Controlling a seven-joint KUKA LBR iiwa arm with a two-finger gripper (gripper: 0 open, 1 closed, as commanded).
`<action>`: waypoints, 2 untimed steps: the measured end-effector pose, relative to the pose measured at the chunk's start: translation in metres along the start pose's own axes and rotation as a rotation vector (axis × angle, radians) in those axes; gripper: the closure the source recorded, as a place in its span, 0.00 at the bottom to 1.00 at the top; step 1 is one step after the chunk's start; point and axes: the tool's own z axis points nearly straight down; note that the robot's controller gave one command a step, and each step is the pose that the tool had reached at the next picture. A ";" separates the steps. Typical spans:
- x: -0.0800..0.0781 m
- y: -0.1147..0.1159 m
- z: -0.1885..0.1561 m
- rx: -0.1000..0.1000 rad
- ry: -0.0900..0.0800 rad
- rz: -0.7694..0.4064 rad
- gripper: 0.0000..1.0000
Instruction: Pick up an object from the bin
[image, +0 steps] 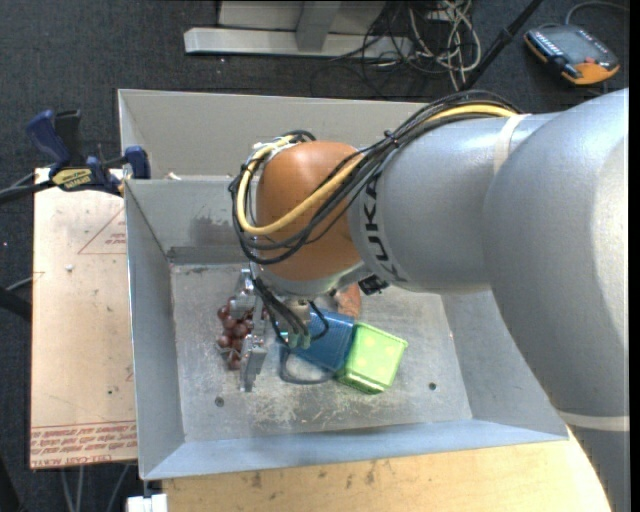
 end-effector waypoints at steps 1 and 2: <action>-0.002 -0.001 -0.004 -0.001 -0.007 0.003 0.00; -0.026 -0.021 0.012 -0.003 -0.012 -0.187 0.00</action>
Offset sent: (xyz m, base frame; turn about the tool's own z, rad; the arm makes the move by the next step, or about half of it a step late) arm 0.0448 -0.0456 -0.0295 -0.3242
